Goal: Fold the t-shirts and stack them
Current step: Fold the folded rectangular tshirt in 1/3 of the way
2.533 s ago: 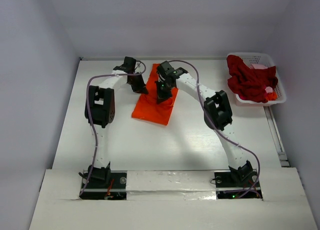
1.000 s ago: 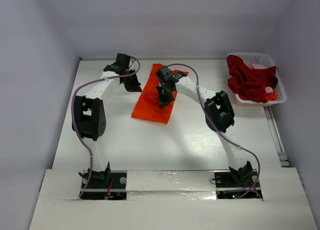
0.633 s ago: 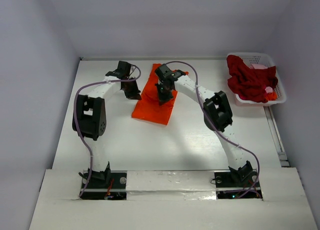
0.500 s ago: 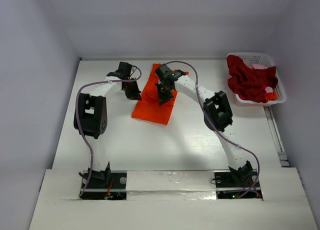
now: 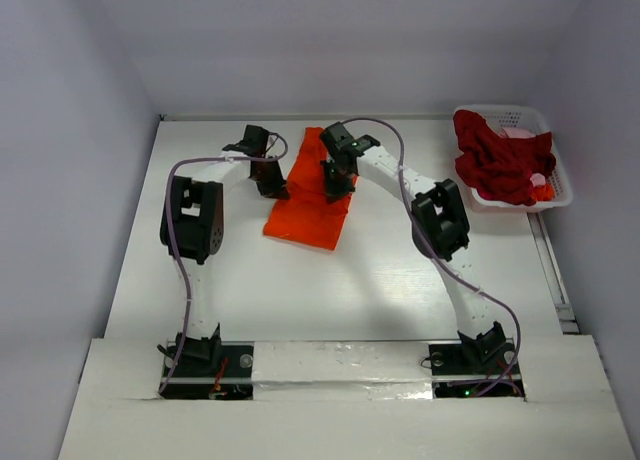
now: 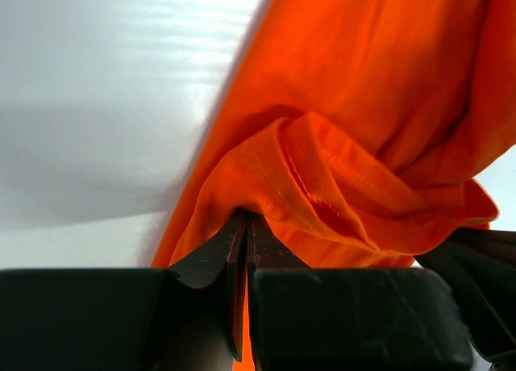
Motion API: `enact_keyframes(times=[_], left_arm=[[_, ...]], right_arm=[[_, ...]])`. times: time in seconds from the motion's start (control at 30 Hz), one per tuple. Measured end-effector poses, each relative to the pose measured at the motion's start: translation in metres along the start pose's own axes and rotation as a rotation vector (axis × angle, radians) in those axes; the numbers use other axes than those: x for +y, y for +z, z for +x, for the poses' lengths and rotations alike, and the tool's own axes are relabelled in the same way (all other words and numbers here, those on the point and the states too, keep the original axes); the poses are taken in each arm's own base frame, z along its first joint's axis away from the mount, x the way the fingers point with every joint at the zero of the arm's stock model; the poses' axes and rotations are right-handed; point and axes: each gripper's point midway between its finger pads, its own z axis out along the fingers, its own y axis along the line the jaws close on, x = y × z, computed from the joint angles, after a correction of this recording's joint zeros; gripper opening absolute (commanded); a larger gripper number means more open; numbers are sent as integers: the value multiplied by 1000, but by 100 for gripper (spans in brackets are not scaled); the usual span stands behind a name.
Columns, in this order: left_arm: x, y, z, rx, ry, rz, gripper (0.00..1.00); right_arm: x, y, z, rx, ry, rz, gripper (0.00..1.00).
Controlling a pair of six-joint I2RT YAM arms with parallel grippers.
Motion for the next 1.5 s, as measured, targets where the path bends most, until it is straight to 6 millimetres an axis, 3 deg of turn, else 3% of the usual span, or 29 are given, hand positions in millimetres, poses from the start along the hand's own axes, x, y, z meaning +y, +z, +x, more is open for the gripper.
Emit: enact_keyframes(times=[0.3, 0.73, 1.03, 1.2, 1.4, 1.5], left_arm=[[-15, 4, -21, -36, 5, 42, 0], [-26, 30, -44, -38, -7, 71, 0], [-29, 32, -53, -59, -9, 70, 0], [-26, 3, -39, -66, -12, 49, 0], [-54, -77, -47, -186, 33, 98, 0], [-69, -116, -52, -258, 71, 133, 0]], right_arm=[[-20, -1, -11, -16, 45, 29, 0], [-26, 3, -28, -48, 63, 26, 0], [-56, 3, -43, -65, 116, 52, 0], [-61, -19, -39, -71, 125, 54, 0], [-38, -71, -43, -135, 90, -5, 0], [-19, -91, -33, -139, 57, -51, 0]])
